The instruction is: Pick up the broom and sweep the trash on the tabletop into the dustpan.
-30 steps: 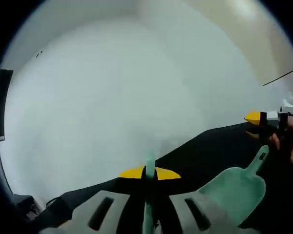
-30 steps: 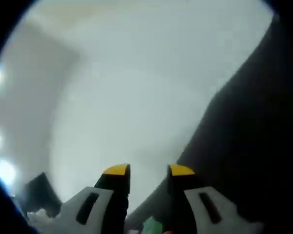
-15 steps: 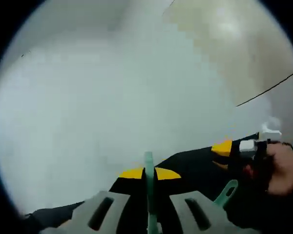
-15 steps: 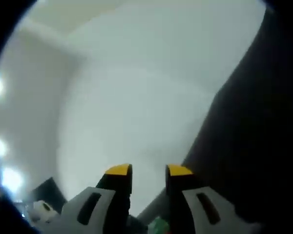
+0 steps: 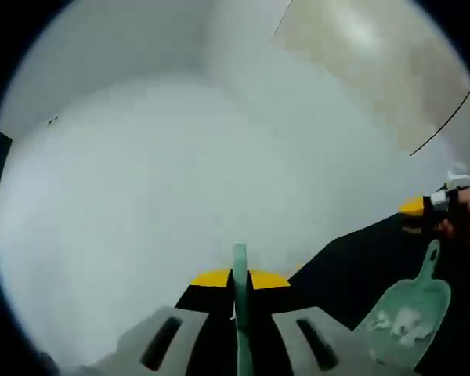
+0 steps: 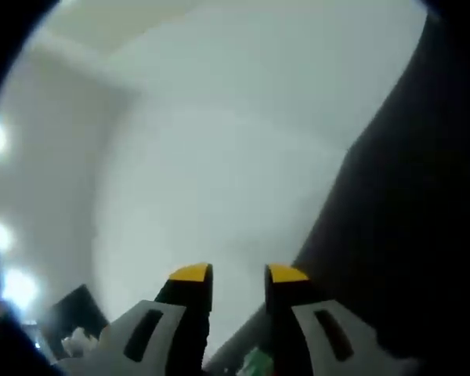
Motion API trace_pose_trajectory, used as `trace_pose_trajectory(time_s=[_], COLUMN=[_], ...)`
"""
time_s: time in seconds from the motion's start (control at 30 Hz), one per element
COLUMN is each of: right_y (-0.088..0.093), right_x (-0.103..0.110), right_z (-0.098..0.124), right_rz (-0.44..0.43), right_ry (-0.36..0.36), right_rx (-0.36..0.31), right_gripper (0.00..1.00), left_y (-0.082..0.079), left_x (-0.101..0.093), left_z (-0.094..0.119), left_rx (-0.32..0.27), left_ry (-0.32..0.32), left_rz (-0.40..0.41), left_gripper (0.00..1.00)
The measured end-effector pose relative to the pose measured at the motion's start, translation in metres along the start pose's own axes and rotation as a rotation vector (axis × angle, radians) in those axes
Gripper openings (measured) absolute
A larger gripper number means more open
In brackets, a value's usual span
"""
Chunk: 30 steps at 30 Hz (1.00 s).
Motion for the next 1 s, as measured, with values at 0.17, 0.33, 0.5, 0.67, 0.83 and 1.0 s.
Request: trace_pose_trajectory(time_s=[0.17,0.33,0.5,0.67,0.83,1.0], right_y=[-0.002,-0.003,-0.003,-0.002,-0.002,-0.002], right_x=[-0.001,-0.001,0.0,0.0,0.0,0.0], right_z=[0.001,0.002,0.002,0.002,0.001,0.001], right_rz=[-0.013,-0.018,-0.02,-0.024,-0.028,-0.027], right_ry=[-0.006,-0.008,-0.009,-0.011,-0.013,-0.014], right_rx=[-0.011,-0.011,-0.011,-0.005,-0.007,-0.008], right_gripper=[0.28,0.28,0.27,0.27,0.27,0.27], left_y=[0.069,0.045,0.012,-0.018,-0.052,-0.042], left_x=[-0.008,-0.043,-0.097,-0.123,-0.107,-0.063], left_z=[-0.02,-0.021,-0.02,-0.023,-0.019,-0.02], left_rx=[0.186,0.175,0.128,0.067,-0.032,-0.008], left_ry=[0.023,0.051,0.167,0.26,0.239,0.126], left_rz=[0.15,0.124,0.139,0.14,0.168,0.071], left_gripper=[0.04,0.04,0.04,0.04,0.04,0.04])
Point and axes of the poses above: the point that each gripper's makers call its tool centre point, and the gripper's own axes: z roughly backward along the fingers, x roughly to its left, y roughly out of its underside, the point moved 7 cm from there along z, roughly backward along the fingers, and after that the axes turned 12 degrees about -x, right-handed, at the moved point
